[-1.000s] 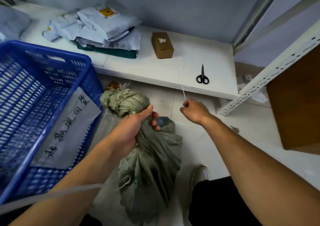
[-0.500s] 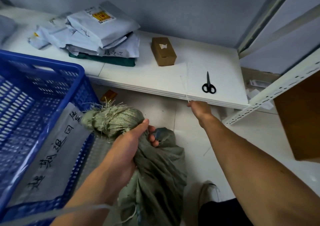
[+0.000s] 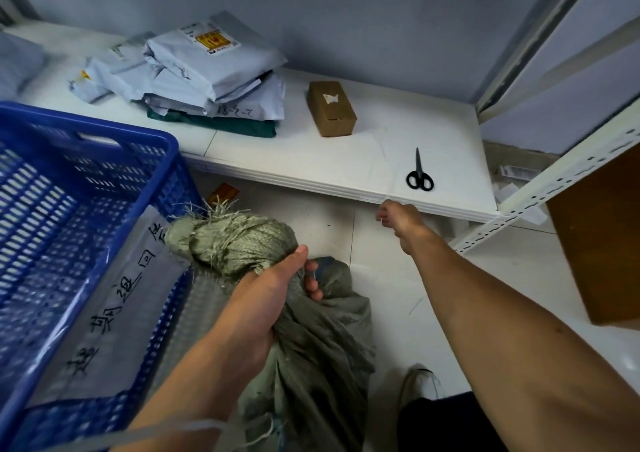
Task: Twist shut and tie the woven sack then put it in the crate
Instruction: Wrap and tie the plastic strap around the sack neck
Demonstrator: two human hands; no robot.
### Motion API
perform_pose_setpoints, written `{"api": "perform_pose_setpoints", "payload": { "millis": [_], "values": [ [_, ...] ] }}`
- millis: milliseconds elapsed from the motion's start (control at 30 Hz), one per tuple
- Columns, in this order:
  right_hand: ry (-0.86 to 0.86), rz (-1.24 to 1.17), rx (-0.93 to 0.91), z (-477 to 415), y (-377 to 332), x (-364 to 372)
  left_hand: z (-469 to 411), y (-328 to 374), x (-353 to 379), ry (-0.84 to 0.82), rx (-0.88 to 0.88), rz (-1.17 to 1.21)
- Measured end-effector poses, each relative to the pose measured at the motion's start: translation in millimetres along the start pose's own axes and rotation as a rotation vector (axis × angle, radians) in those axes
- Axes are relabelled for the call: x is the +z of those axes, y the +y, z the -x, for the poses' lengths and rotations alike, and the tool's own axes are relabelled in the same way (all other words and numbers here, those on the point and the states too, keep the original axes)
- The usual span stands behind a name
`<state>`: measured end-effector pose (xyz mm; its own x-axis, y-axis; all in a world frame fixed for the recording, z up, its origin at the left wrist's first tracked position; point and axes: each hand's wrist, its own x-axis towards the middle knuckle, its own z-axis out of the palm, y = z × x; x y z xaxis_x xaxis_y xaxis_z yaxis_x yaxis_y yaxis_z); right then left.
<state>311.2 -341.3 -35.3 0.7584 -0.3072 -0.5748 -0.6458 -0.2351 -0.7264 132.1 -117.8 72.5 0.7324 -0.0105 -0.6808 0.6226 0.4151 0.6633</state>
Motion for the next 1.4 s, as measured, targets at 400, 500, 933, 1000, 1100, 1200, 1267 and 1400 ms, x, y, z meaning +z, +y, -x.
{"api": "perform_pose_setpoints", "payload": {
  "millis": [400,500,933,1000,1100,1200,1267,1400],
  "values": [
    [-0.096,-0.16,-0.305,125.7,-22.5,-44.5,56.4,-10.3,24.2,0.193,0.265,-0.169],
    [-0.157,-0.14,-0.402,185.5,-18.7,-56.8,83.9,-16.3,27.5,0.222,0.327,-0.234],
    [-0.315,-0.305,-0.311,369.2,68.3,-98.8,196.6,-39.9,19.0,0.182,0.293,-0.19],
    [-0.321,-0.314,-0.281,377.9,73.7,-94.2,200.0,-45.3,14.0,0.171,0.234,-0.061],
    [-0.34,-0.276,-0.287,387.8,76.7,-79.4,198.5,-45.6,13.9,0.172,0.19,0.156],
    [-0.338,-0.233,-0.299,390.0,76.6,-66.0,189.5,-48.2,15.5,0.206,0.16,0.207],
    [-0.341,-0.209,-0.317,386.9,74.8,-62.7,180.3,-52.4,15.9,0.198,0.119,0.218],
    [-0.341,-0.16,-0.35,369.2,68.0,-63.1,150.1,-61.9,13.4,0.121,0.083,0.165]
  ]
}}
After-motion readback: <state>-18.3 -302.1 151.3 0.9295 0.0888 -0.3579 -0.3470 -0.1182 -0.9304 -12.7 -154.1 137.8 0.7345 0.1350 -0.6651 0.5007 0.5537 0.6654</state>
